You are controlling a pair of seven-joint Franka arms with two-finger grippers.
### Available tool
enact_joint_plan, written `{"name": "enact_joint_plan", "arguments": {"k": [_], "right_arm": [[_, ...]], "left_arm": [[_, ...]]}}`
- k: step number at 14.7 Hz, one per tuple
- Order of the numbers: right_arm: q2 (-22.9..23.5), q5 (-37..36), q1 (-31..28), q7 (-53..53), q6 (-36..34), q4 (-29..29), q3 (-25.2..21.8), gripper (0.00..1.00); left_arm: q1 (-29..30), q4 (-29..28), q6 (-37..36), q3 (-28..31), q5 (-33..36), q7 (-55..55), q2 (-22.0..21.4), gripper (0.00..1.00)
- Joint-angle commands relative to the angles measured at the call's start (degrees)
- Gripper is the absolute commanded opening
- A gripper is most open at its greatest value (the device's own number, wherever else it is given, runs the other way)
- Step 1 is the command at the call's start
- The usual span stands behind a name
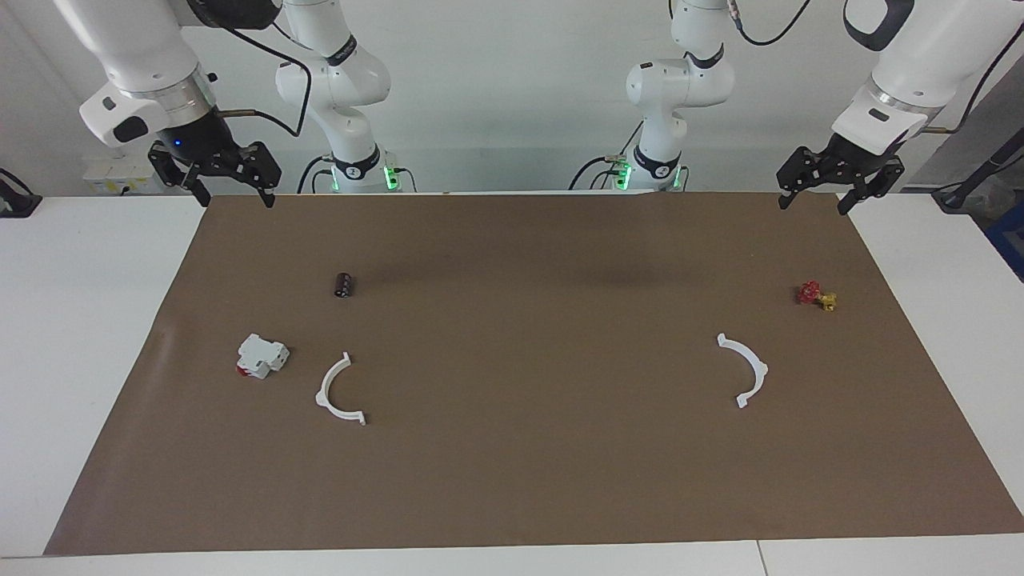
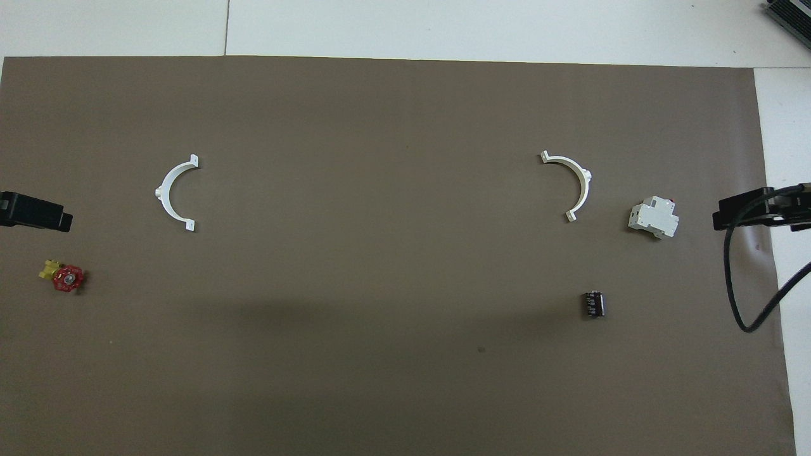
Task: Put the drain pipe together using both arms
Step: 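Move the right gripper toward the white half-ring farther from the robot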
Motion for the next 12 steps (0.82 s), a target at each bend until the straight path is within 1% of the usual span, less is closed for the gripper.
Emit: {"name": "enact_joint_plan", "arguments": {"k": [1,4,5,6,8,11,12], "right_arm": [[-1.3,0.0,-0.3,-1.2,0.9,-1.7,0.3,1.00],[-1.4,0.1,-0.3,-1.3,0.6,-2.0,0.4,1.00],[-2.3,0.3,-0.2,-1.1,1.3,-4.0,0.4,1.00],[-3.4,0.3,-0.3,-1.8,3.1,-6.1,0.4,1.00],[-3.1,0.4,-0.7,-3.8,8.2,-9.0,0.4,1.00],[-1.0,0.6,-0.2,-12.5,17.0,-12.1,0.4,1.00],[0.8,0.7,-0.1,-14.0,19.6,-12.5,0.5,1.00]], "left_arm": [[0.5,-1.2,-0.3,-0.2,0.4,0.0,-1.3,1.00],[0.5,-1.2,-0.3,-0.2,0.4,0.0,-1.3,1.00],[0.5,-1.2,-0.3,-0.2,0.4,0.0,-1.3,1.00],[0.5,-1.2,-0.3,-0.2,0.4,0.0,-1.3,1.00],[0.5,-1.2,-0.3,-0.2,0.3,0.0,-1.3,1.00],[0.5,-1.2,-0.3,-0.2,0.4,0.0,-1.3,1.00],[0.5,-1.2,-0.3,-0.2,0.4,0.0,-1.3,1.00]]}}
